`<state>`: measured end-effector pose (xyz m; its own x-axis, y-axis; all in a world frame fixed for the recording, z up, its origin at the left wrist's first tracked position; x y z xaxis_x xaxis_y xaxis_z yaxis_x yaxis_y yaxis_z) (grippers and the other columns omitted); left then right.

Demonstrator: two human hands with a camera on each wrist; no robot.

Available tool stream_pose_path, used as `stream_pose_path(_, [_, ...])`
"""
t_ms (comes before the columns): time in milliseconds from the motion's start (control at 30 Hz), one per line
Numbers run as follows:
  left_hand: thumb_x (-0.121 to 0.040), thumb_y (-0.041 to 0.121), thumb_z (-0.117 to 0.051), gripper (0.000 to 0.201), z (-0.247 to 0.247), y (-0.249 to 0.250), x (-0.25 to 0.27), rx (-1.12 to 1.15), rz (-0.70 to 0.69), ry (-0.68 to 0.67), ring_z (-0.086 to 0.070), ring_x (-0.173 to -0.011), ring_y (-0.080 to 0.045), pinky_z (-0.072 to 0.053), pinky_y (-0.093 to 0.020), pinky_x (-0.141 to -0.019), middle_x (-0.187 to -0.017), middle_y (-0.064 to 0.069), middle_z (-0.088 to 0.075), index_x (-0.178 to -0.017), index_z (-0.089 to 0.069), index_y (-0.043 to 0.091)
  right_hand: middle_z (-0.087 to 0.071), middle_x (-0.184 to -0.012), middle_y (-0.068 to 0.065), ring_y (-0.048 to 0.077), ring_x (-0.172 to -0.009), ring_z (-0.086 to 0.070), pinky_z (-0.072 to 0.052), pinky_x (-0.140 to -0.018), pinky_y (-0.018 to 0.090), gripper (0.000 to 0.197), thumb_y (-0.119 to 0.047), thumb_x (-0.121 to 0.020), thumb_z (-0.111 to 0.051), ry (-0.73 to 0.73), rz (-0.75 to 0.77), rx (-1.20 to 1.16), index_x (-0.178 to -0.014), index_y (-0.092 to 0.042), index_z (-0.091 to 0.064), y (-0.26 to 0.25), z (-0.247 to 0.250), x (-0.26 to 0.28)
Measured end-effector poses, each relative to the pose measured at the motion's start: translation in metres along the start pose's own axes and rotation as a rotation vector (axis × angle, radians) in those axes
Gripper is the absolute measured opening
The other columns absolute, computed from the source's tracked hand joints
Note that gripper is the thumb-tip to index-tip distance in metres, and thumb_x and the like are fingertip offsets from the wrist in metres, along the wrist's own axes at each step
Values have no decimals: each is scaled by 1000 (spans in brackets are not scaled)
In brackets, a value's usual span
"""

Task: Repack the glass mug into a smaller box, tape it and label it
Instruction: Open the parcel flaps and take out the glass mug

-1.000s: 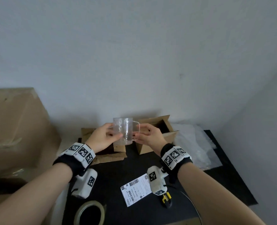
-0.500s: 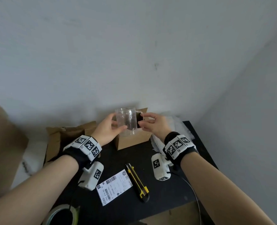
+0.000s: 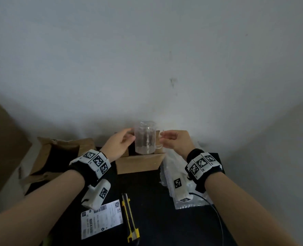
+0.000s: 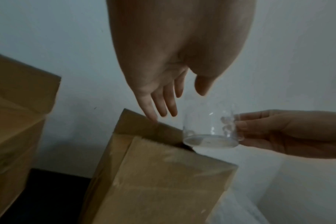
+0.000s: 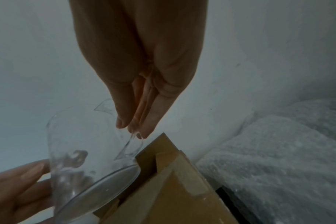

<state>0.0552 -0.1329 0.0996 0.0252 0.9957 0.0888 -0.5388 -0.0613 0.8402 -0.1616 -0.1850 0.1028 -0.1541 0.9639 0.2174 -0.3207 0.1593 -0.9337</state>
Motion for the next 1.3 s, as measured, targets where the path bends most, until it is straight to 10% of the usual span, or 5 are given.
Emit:
stream_pose_path(233, [-95, 12, -48, 21, -15, -43, -2, -345, -42, -19, -51, -116, -19, -38, -30, -99, -117, -1, -58, -103, -66, 18, -68, -91, 13, 22, -85, -66, -57, -83, 32, 28, 6, -77, -71, -83, 16, -13, -105, 5, -66, 12, 13, -13])
stream_pose_path(500, [-86, 60, -48, 40, -25, -55, -3, -707, 107, -271, 7, -143, -30, -10, -50, -117, -156, -2, -3, -124, -51, 49, -69, -78, 0, 3, -71, -66, -57, -79, 22, 25, 5, -77, -72, -140, 101, 97, -101, 0, -69, 13, 10, -21])
stream_pose_path(733, [-78, 51, -66, 40, -24, -53, -4, -523, 72, -163, -23, -136, -28, -33, -38, -109, -149, -4, -9, -100, -49, 23, -69, -78, -4, 1, -72, -67, -55, -81, 20, 24, 3, -74, -75, -201, 164, 211, -96, -6, -72, 9, 2, -20])
stream_pose_path(933, [-66, 53, -75, 61, -12, -51, 1, -496, 66, -80, -52, -97, -16, -48, -29, -78, -148, -2, -5, -101, -40, 17, -70, -82, 1, -7, -67, -64, -51, -75, 10, 31, 5, -74, -74, -251, 225, 291, -100, -11, -71, -3, 1, -19])
stream_pose_path(1300, [-56, 49, -84, 105, -9, -58, 7, -431, 169, -65, -45, -125, -22, -42, -31, -95, -153, 5, 15, -136, -28, 9, -73, -103, 2, 13, -91, -67, -52, -87, 28, 27, -12, -83, -70, -381, 471, 852, -110, -16, -71, -12, -37, -8])
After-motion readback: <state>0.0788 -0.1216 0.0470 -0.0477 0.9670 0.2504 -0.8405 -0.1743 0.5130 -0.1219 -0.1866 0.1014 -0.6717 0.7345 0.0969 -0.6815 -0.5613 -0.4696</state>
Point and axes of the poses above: each hand's wrist, its own x-axis away from the middle knuckle, its own z-axis out of the back of the hand, y = z × x, the point moved 2 cm from there along -x, towards the middle knuckle
